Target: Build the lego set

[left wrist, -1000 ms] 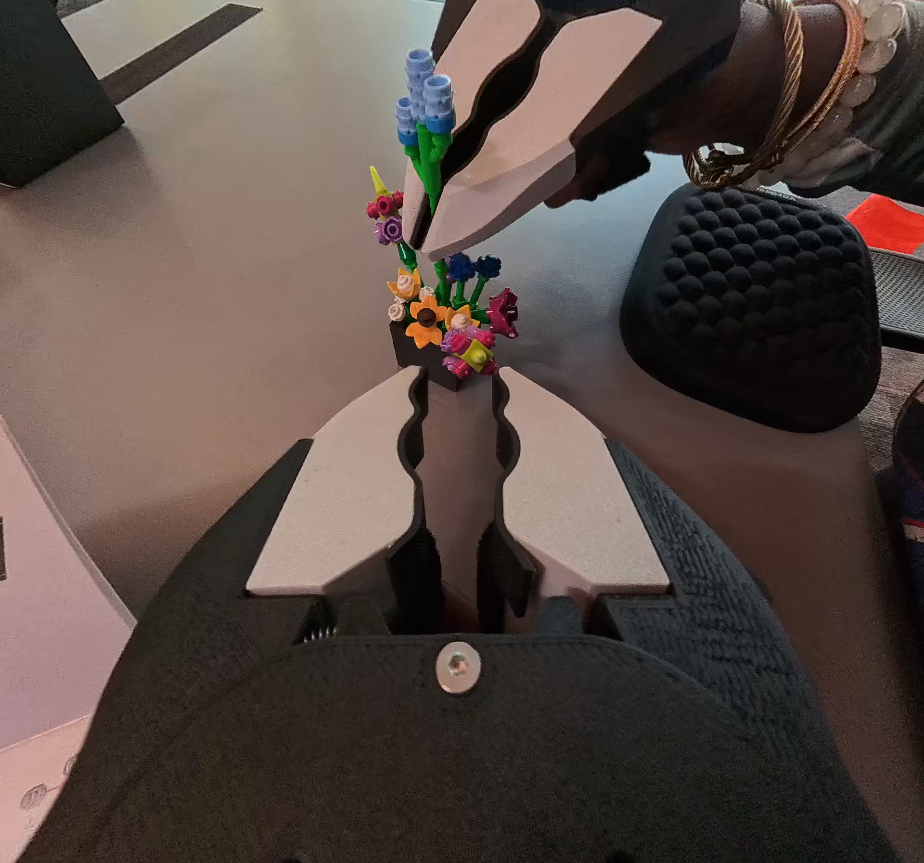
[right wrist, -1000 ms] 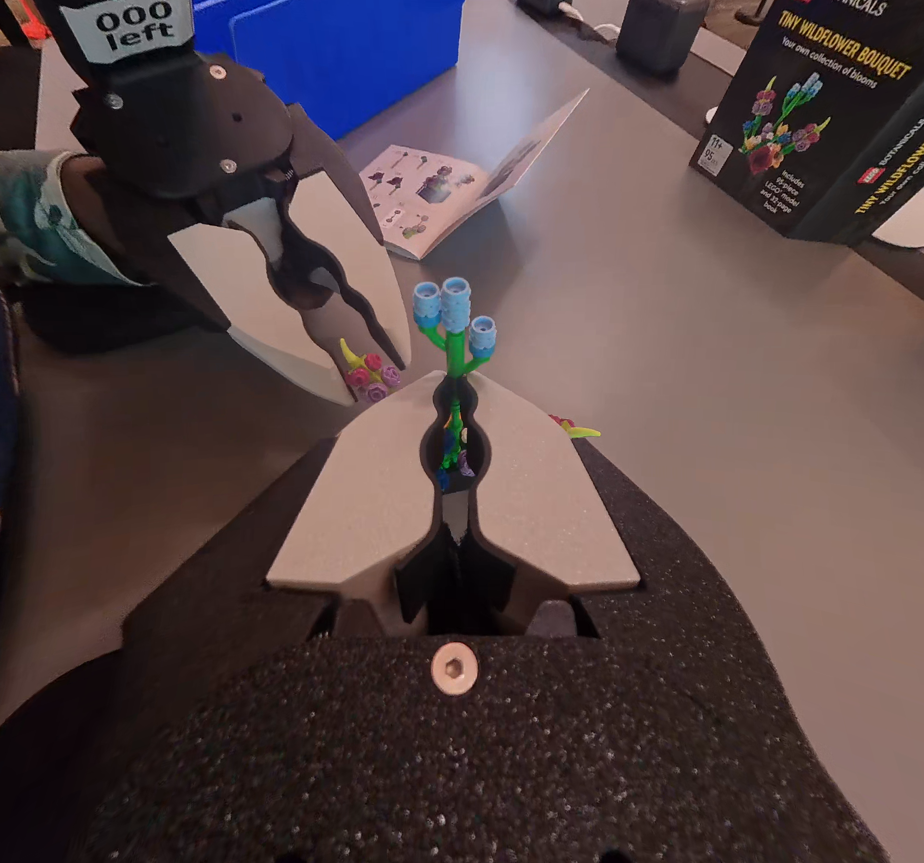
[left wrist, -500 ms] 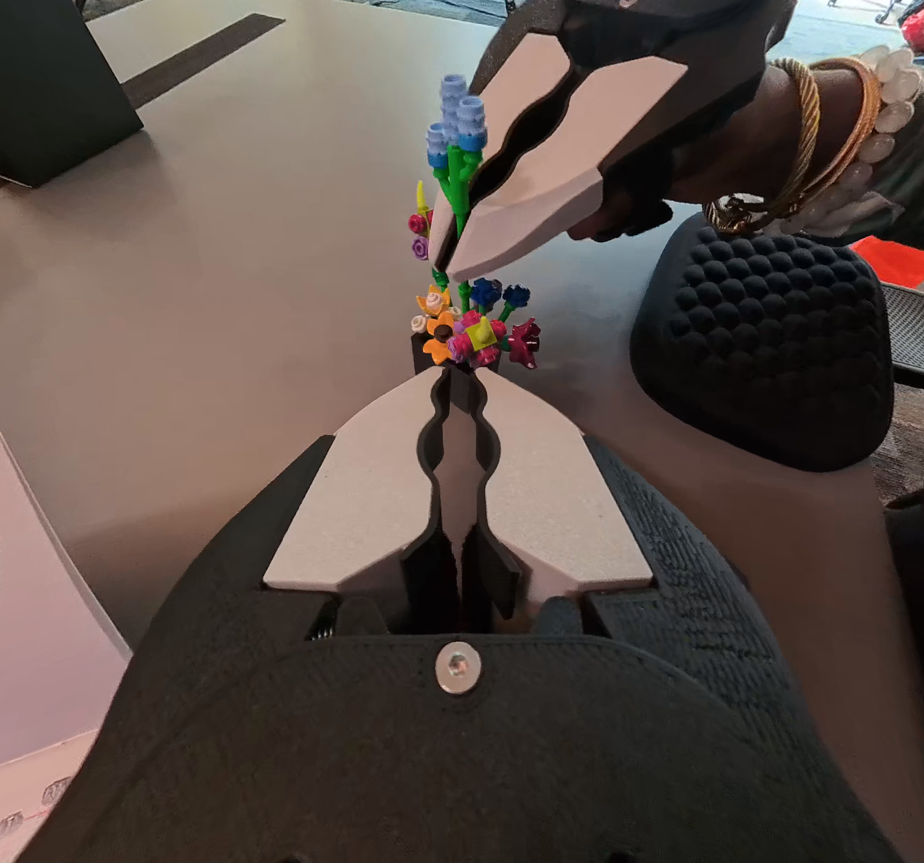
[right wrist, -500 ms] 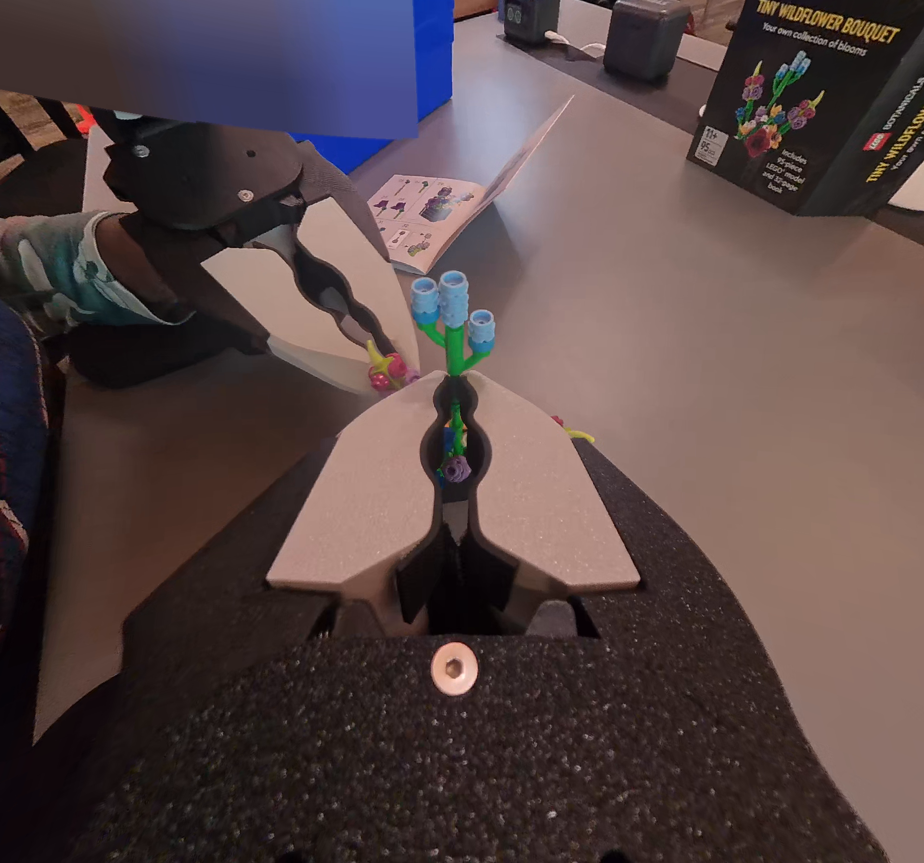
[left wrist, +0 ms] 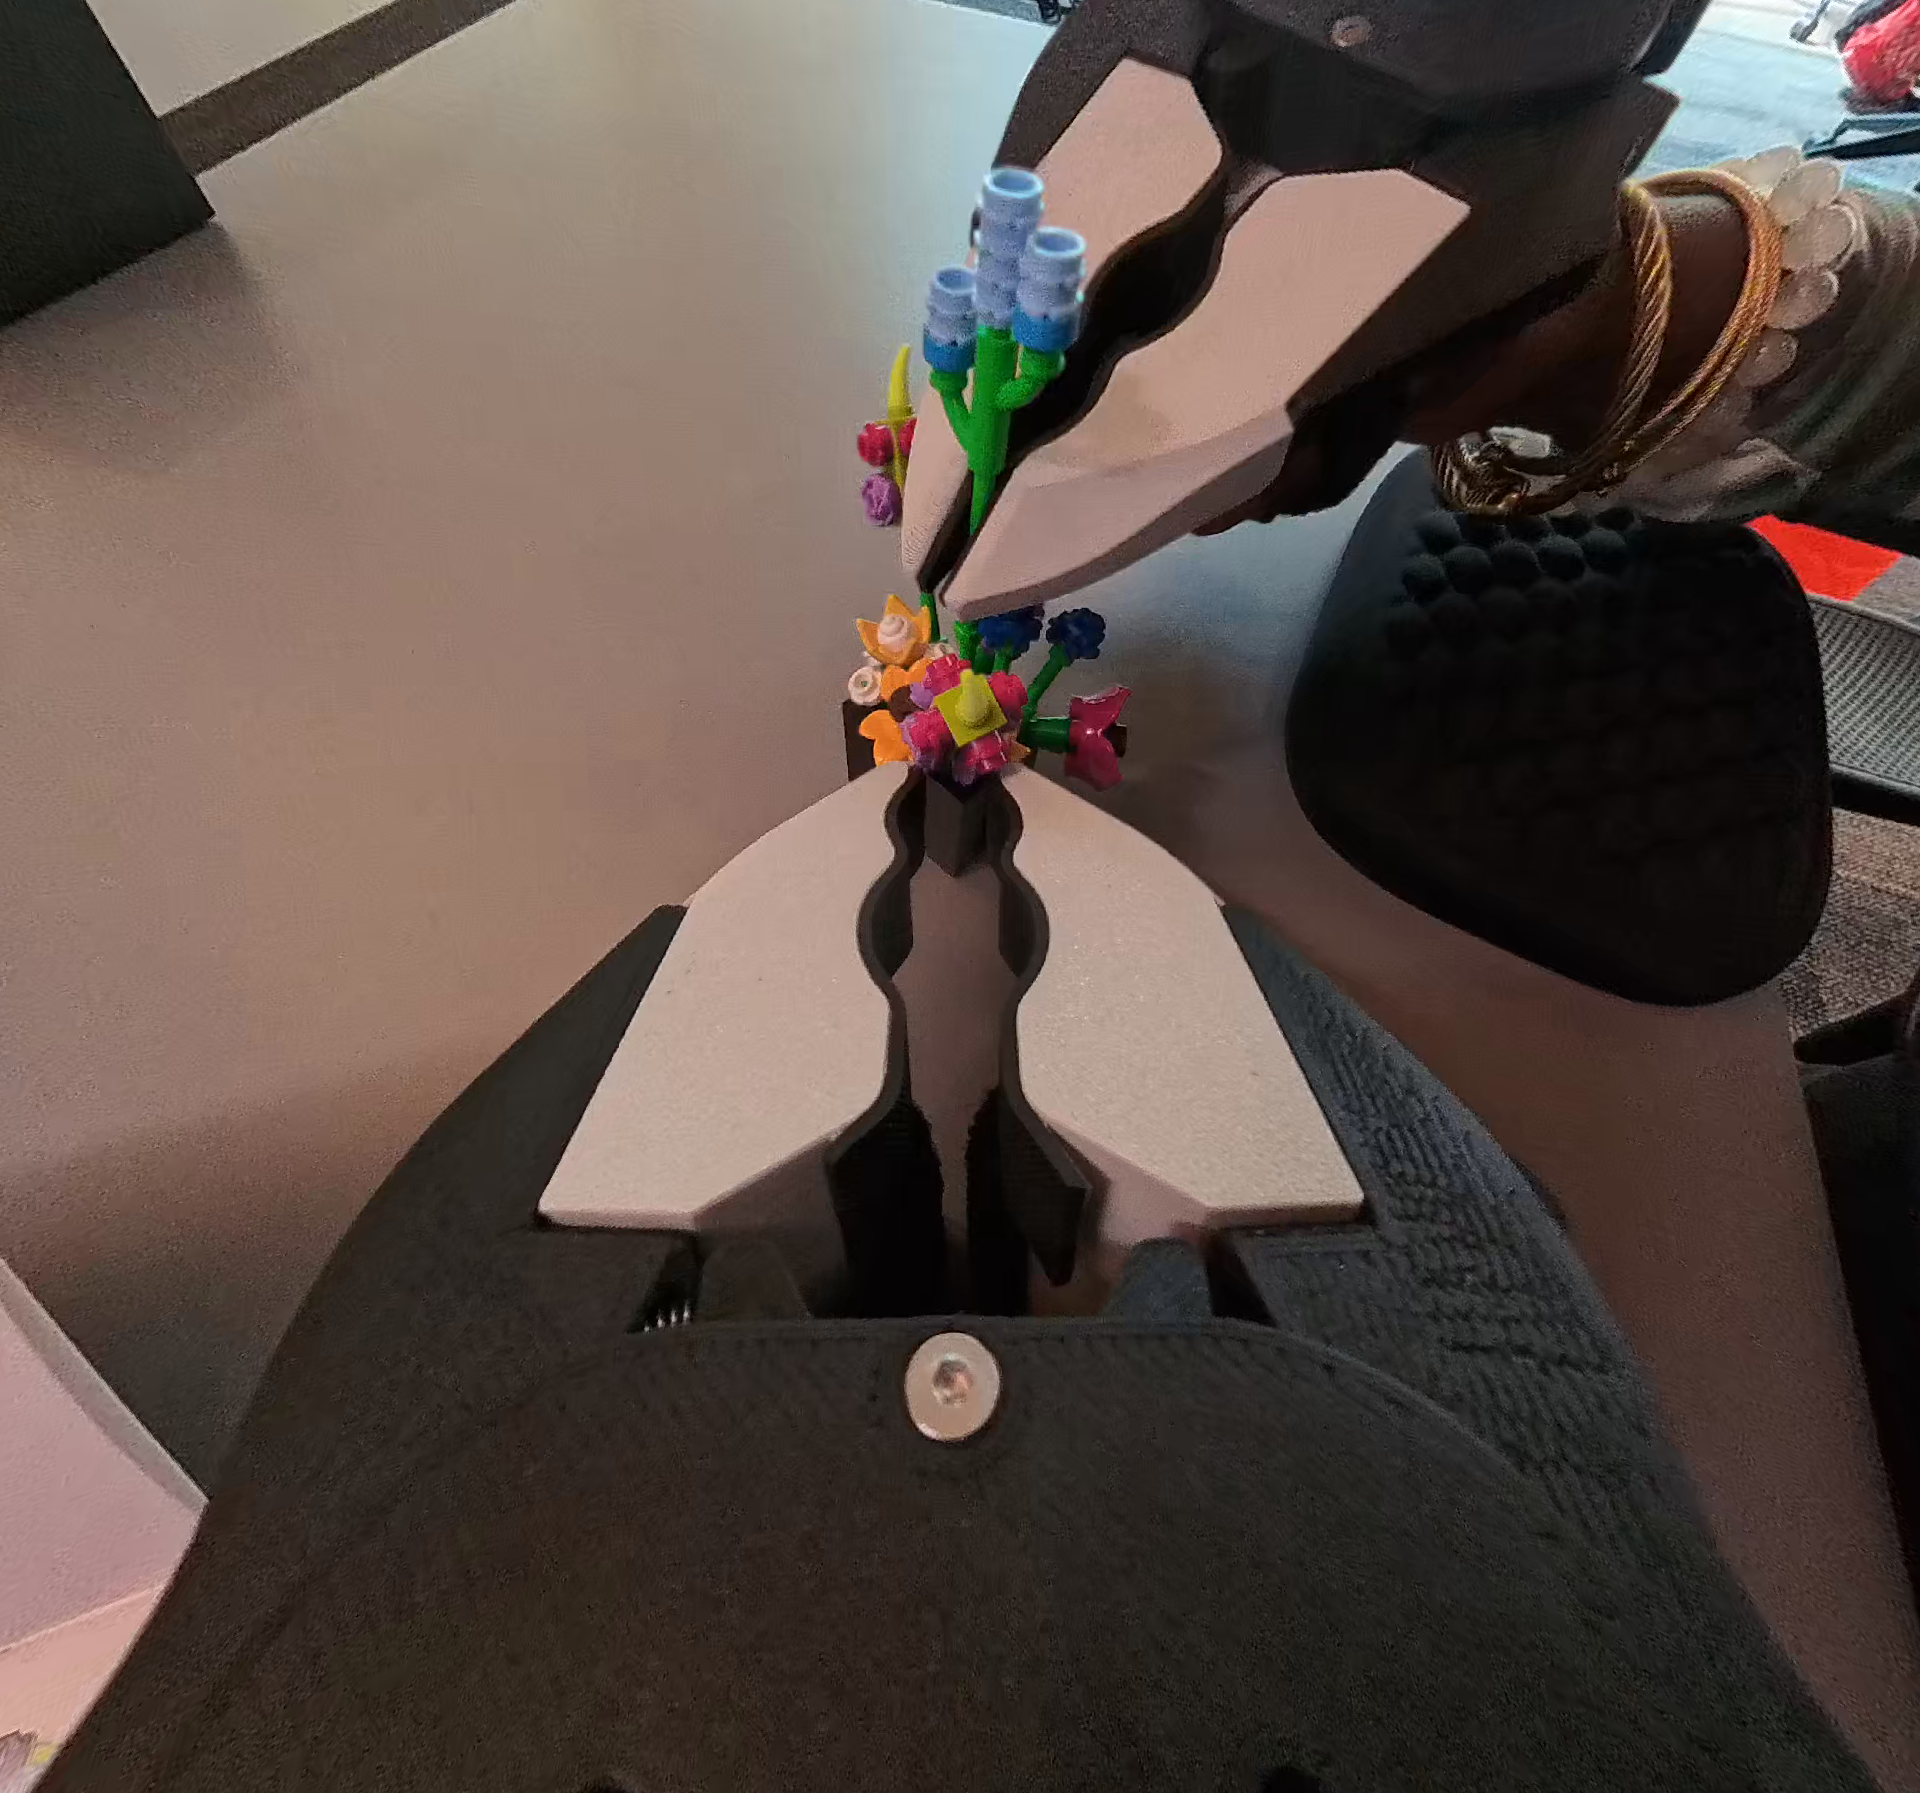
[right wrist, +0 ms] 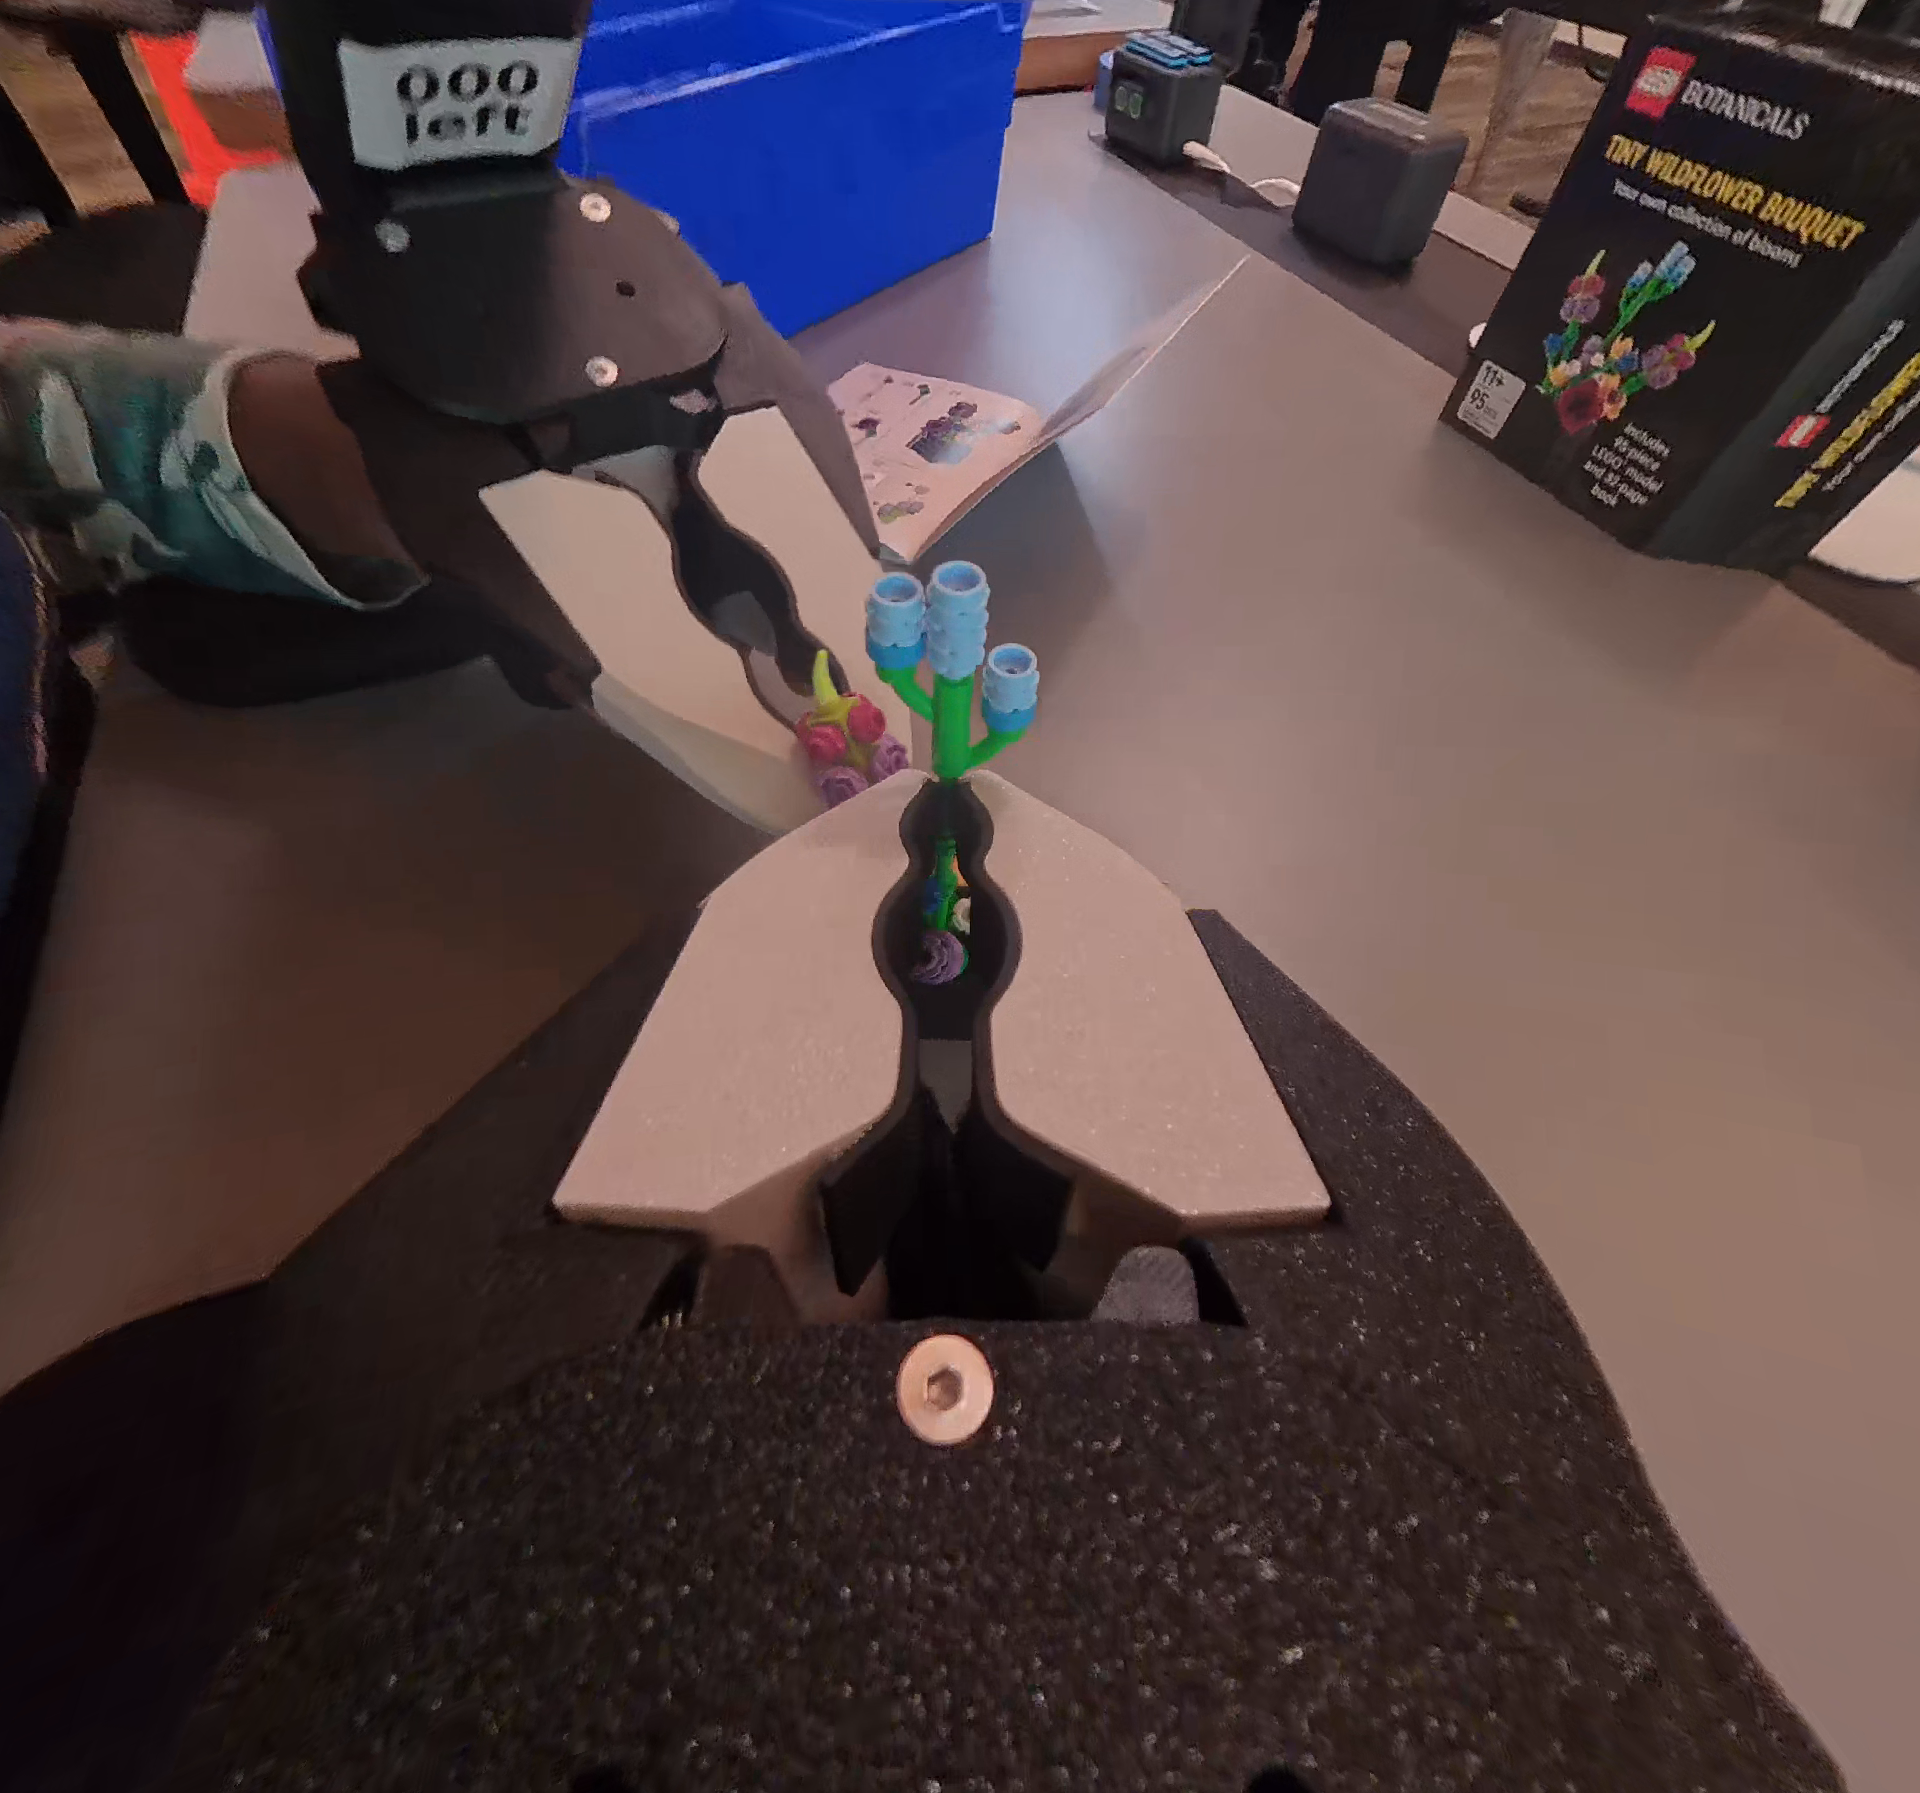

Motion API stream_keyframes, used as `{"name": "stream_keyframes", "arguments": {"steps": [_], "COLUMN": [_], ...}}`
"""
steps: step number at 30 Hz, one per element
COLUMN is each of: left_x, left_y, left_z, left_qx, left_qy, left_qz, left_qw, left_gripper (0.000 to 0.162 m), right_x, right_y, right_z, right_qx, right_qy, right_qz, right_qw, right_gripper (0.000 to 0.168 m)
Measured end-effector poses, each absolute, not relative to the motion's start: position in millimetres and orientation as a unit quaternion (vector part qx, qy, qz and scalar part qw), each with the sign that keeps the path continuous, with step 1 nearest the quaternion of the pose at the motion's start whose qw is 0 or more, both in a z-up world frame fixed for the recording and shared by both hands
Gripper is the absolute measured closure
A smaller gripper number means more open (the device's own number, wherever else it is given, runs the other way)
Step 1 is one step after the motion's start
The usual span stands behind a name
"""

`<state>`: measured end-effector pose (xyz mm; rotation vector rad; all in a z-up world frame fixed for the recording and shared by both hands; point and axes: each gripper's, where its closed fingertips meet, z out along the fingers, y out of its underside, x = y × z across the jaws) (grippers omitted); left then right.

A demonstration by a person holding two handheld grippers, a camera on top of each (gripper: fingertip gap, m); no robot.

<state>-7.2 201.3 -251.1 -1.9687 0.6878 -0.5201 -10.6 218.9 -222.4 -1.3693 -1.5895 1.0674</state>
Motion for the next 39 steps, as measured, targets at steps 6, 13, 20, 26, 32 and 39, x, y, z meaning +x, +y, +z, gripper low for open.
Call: {"name": "stream_keyframes", "arguments": {"steps": [6,13,20,26,32,39], "left_x": [-7,-5,-3,-3,-5,2], "left_y": [203,203,202,200,195,175], "left_z": [-250,-250,-250,-252,-252,-262], "left_qx": [-0.805,-0.804,-0.802,-0.805,-0.807,-0.808], "left_qy": [0.276,0.279,0.284,0.287,0.284,0.319], "left_qz": [-0.216,-0.220,-0.220,-0.220,-0.222,-0.289], "left_qw": [0.478,0.477,0.477,0.471,0.467,0.403], "left_gripper": [0.151,0.151,0.150,0.147,0.142,0.099], "right_x": [-9,-8,-3,4,21,64], "right_y": [219,222,221,216,216,219], "right_z": [-236,-238,-233,-222,-201,-247], "right_qx": [-0.528,-0.537,-0.540,-0.532,-0.523,-0.580], "right_qy": [-0.651,-0.647,-0.640,-0.634,-0.606,-0.648], "right_qz": [0.384,0.385,0.389,0.407,0.438,0.397], "right_qw": [0.387,0.381,0.385,0.386,0.410,0.293], "right_gripper": [0.165,0.163,0.154,0.143,0.118,0.092]}}
